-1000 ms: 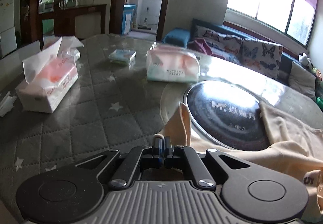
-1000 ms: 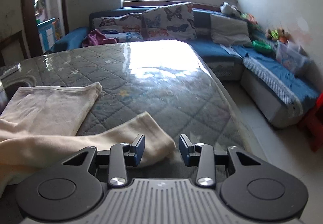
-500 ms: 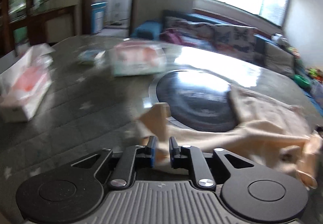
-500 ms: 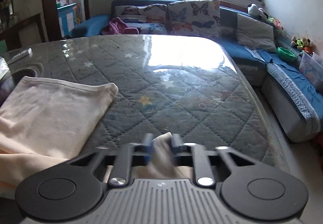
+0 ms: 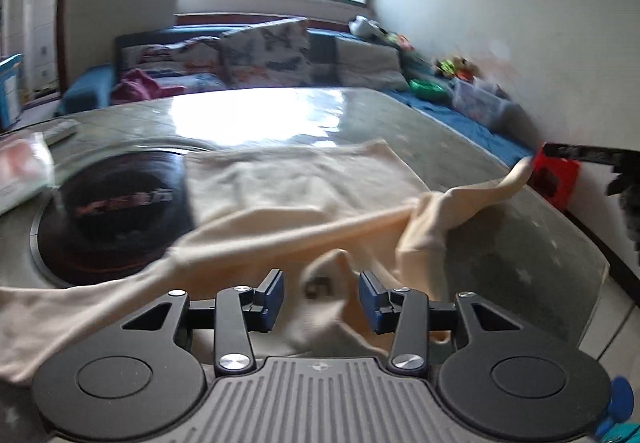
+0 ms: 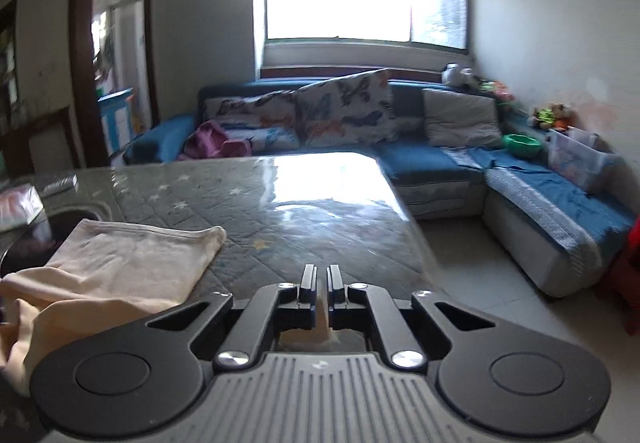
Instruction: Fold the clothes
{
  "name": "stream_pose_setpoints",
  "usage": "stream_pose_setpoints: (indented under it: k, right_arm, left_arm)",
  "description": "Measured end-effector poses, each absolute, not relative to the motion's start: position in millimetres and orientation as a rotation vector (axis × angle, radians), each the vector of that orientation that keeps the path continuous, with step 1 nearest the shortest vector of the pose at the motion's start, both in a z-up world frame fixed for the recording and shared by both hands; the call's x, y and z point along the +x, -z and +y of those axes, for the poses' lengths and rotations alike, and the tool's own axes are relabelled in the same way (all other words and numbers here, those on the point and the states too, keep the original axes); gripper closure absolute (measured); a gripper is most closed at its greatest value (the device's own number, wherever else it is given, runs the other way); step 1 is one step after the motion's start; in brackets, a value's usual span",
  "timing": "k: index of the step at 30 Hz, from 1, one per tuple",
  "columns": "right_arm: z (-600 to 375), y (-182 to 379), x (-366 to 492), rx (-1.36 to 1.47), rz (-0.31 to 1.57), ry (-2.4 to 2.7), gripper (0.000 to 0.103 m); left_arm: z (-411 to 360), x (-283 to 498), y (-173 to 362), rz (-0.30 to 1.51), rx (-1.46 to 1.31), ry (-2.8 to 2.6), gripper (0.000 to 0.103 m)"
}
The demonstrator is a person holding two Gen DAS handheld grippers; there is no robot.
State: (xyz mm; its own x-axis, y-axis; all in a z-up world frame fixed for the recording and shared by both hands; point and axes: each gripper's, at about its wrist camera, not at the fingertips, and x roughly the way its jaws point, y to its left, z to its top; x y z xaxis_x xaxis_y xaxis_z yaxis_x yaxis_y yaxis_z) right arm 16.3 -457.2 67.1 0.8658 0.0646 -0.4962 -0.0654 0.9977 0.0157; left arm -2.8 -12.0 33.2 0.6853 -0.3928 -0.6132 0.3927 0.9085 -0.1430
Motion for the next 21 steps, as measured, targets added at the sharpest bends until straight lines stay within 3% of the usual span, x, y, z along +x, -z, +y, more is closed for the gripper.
stream_pose_setpoints:
  k: [3, 5, 6, 9, 10, 12, 21]
  right_arm:
    - [-474, -66, -16, 0.007, 0.525, -0.01, 0.099]
    - [-478, -61, -27, 0.016, 0.558, -0.006, 0.099]
    - [-478, -58, -30, 0.011, 0.579, -0.015, 0.096]
    - [-466, -50, -30, -0.035, 0.611, -0.06, 0.085]
    - [-460, -47, -29, -0.055, 0.624, -0.084, 0.076]
    - [-447, -40, -24, -0.097, 0.645, -0.121, 0.07]
    - [-419, -10, 14, -0.124, 0.682, -0.181, 0.064]
  left_arm:
    - [-21, 2, -25, 0.699, 0.029, 0.454, 0.06]
    - [-26, 3, -18, 0.719, 0.045, 0.452, 0.072]
    - [-27, 3, -15, 0.725, 0.053, 0.452, 0.086]
    - [-27, -5, -14, 0.71, 0.067, 0.446, 0.095]
    - [-25, -10, -16, 0.7, 0.07, 0.444, 0.096]
    - [-23, -20, -21, 0.685, 0.066, 0.45, 0.097]
    - [-16, -72, -32, 0.687, 0.125, 0.554, 0.097]
